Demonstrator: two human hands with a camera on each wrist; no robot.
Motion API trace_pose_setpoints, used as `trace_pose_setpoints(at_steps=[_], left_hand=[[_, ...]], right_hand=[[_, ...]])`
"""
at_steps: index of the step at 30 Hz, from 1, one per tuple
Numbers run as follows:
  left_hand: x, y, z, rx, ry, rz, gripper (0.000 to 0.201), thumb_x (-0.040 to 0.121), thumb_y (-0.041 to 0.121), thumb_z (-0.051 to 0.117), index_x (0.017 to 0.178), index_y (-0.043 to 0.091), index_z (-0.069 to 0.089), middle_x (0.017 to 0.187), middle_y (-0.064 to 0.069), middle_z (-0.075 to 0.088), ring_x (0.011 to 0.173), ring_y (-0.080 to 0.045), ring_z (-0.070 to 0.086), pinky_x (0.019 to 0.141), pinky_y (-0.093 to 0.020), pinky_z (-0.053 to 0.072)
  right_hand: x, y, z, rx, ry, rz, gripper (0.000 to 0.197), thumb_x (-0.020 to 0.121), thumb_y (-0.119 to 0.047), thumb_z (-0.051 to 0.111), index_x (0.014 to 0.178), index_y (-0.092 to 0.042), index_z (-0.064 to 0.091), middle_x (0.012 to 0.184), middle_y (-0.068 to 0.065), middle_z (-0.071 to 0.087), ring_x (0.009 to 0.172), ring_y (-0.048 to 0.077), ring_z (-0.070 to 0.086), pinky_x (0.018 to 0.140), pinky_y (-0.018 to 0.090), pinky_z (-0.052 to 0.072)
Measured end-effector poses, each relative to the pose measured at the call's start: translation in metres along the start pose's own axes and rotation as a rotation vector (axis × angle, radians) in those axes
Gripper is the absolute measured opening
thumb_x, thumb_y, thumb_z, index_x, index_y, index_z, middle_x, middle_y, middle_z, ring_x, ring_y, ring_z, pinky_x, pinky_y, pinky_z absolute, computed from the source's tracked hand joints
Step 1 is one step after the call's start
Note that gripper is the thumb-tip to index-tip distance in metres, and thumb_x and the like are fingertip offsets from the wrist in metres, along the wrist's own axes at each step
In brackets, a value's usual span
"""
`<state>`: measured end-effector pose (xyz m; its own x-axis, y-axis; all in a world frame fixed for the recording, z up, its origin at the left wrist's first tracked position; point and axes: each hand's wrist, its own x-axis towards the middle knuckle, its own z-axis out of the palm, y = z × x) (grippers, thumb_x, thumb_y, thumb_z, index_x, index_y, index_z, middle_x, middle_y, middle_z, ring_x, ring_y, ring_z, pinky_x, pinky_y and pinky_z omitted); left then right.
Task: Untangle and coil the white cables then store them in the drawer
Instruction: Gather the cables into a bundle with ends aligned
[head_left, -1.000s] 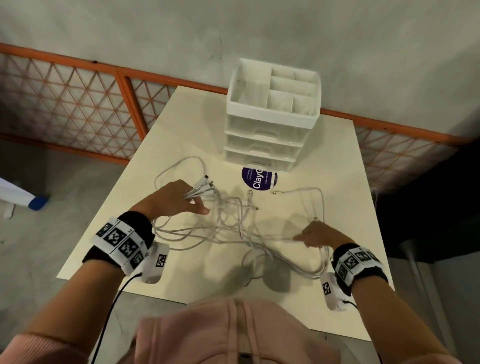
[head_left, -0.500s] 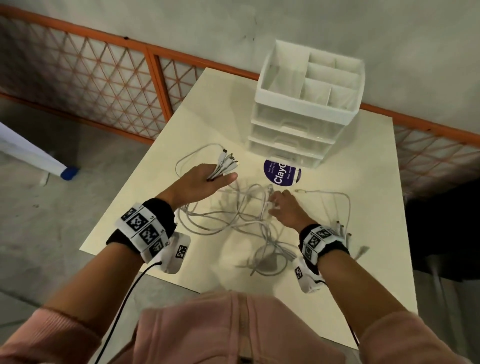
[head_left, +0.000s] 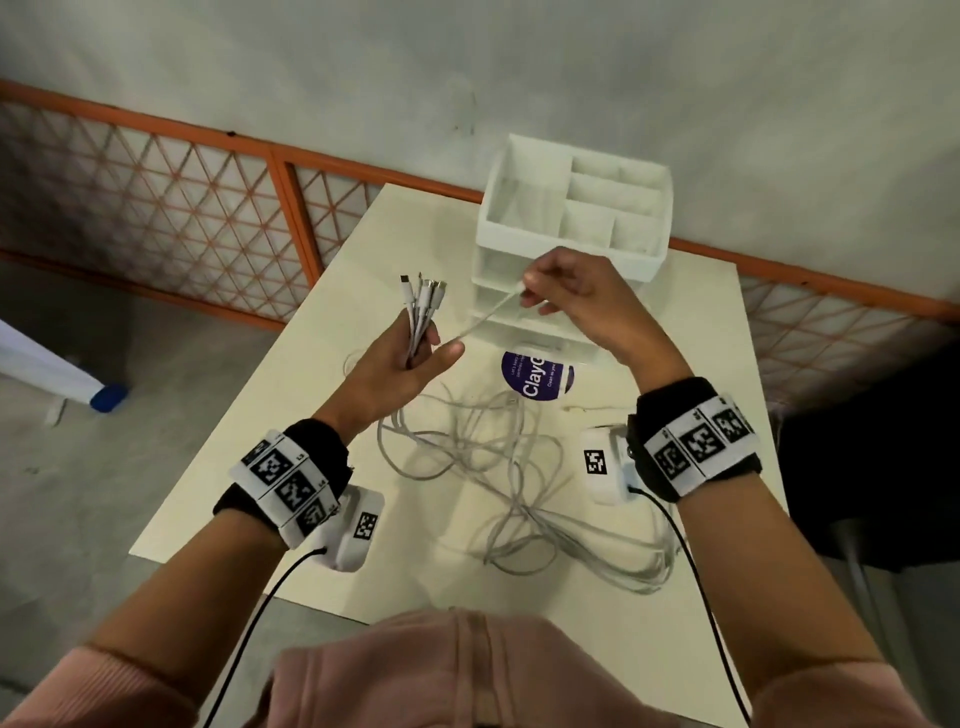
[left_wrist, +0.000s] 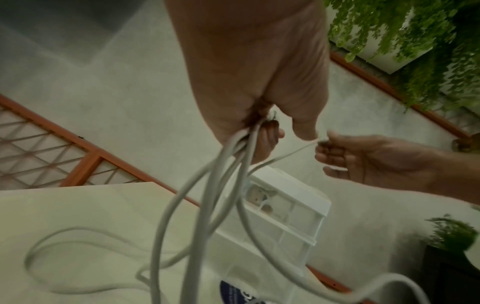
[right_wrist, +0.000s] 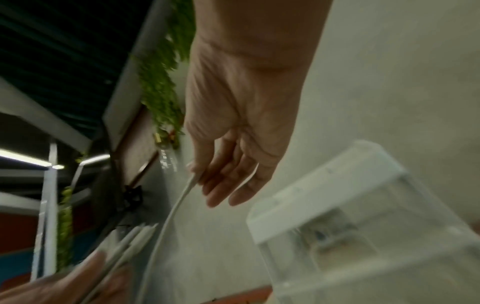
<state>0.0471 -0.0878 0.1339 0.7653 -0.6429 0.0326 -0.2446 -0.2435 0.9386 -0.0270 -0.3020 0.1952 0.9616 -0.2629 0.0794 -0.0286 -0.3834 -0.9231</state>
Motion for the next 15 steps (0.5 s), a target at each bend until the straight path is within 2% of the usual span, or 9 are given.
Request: trace_pose_setpoints(at_steps=[2, 4, 6, 8, 9, 11, 12, 13, 15], left_hand=[[0.003, 0.012, 0.008, -0.032, 0.005, 0.038, 0.021, 0.088, 0.029, 0.063, 0.084, 0.022, 0.044, 0.059, 0.004, 0.028, 0.048, -0.006, 0.028, 0.048, -0.016, 0.032], [0.002, 0.025, 0.016, -0.065, -0.024, 0.066, 0.016, 0.091, 0.028, 0.058, 0.094, 0.016, 0.048, 0.057, 0.008, 0.032, 0.046, -0.003, 0.032, 0.047, -0.014, 0.033], [0.000, 0.037, 0.024, -0.096, -0.066, 0.074, 0.012, 0.098, 0.026, 0.047, 0.097, 0.015, 0.049, 0.053, 0.014, 0.042, 0.048, 0.002, 0.041, 0.052, -0.009, 0.036], [-0.001, 0.043, 0.027, -0.178, -0.090, 0.044, 0.020, 0.101, 0.031, 0.038, 0.089, 0.020, 0.049, 0.062, 0.015, 0.045, 0.054, 0.002, 0.043, 0.061, -0.015, 0.038], [-0.001, 0.045, 0.027, -0.213, -0.109, 0.032, 0.025, 0.101, 0.036, 0.036, 0.087, 0.022, 0.050, 0.072, 0.012, 0.049, 0.061, 0.000, 0.044, 0.068, -0.020, 0.039], [0.001, 0.047, 0.025, -0.277, -0.174, 0.015, 0.030, 0.100, 0.044, 0.033, 0.096, 0.028, 0.058, 0.100, 0.001, 0.062, 0.084, -0.005, 0.055, 0.085, -0.026, 0.042], [0.001, 0.051, 0.024, -0.332, -0.186, 0.006, 0.032, 0.099, 0.046, 0.033, 0.096, 0.029, 0.060, 0.105, -0.003, 0.064, 0.093, -0.009, 0.059, 0.090, -0.029, 0.043], [0.000, 0.056, 0.023, -0.397, -0.175, -0.013, 0.034, 0.099, 0.046, 0.034, 0.089, 0.028, 0.061, 0.098, -0.004, 0.065, 0.094, -0.014, 0.061, 0.090, -0.031, 0.044], [0.000, 0.064, 0.022, -0.482, -0.155, 0.008, 0.039, 0.100, 0.041, 0.032, 0.076, 0.025, 0.056, 0.081, -0.002, 0.059, 0.083, -0.017, 0.060, 0.084, -0.028, 0.046]], right_hand=[[-0.007, -0.020, 0.007, -0.087, -0.125, -0.010, 0.014, 0.088, -0.021, 0.064, 0.092, -0.008, 0.066, 0.083, 0.006, 0.070, 0.082, 0.019, 0.070, 0.079, 0.029, 0.054], [-0.011, -0.029, 0.017, -0.074, -0.167, -0.028, 0.017, 0.086, -0.019, 0.067, 0.092, -0.003, 0.066, 0.081, 0.009, 0.069, 0.078, 0.021, 0.069, 0.079, 0.031, 0.055], [-0.013, -0.031, 0.027, -0.053, -0.106, -0.063, 0.017, 0.086, -0.021, 0.067, 0.088, -0.005, 0.063, 0.077, 0.007, 0.067, 0.073, 0.018, 0.066, 0.074, 0.030, 0.053], [-0.016, -0.025, 0.035, -0.023, 0.025, -0.061, 0.021, 0.085, -0.029, 0.067, 0.089, -0.013, 0.053, 0.080, 0.002, 0.062, 0.075, 0.016, 0.062, 0.074, 0.031, 0.052], [-0.018, -0.020, 0.038, 0.041, 0.055, -0.028, 0.028, 0.085, -0.031, 0.067, 0.094, -0.014, 0.047, 0.085, 0.000, 0.059, 0.082, 0.016, 0.061, 0.078, 0.033, 0.052], [-0.025, -0.011, 0.042, 0.198, -0.079, 0.054, 0.048, 0.082, -0.025, 0.070, 0.114, -0.010, 0.037, 0.102, 0.001, 0.058, 0.100, 0.016, 0.060, 0.090, 0.033, 0.051], [-0.029, -0.006, 0.045, 0.225, -0.215, 0.083, 0.058, 0.080, -0.020, 0.071, 0.123, -0.008, 0.034, 0.110, 0.005, 0.059, 0.107, 0.018, 0.059, 0.095, 0.032, 0.051], [-0.033, -0.002, 0.049, 0.215, -0.357, 0.115, 0.059, 0.079, -0.013, 0.072, 0.126, -0.006, 0.036, 0.114, 0.008, 0.061, 0.111, 0.020, 0.060, 0.098, 0.033, 0.050], [-0.041, 0.004, 0.057, 0.119, -0.552, 0.162, 0.035, 0.083, -0.008, 0.069, 0.114, -0.002, 0.054, 0.103, 0.011, 0.068, 0.103, 0.020, 0.063, 0.100, 0.031, 0.048]])
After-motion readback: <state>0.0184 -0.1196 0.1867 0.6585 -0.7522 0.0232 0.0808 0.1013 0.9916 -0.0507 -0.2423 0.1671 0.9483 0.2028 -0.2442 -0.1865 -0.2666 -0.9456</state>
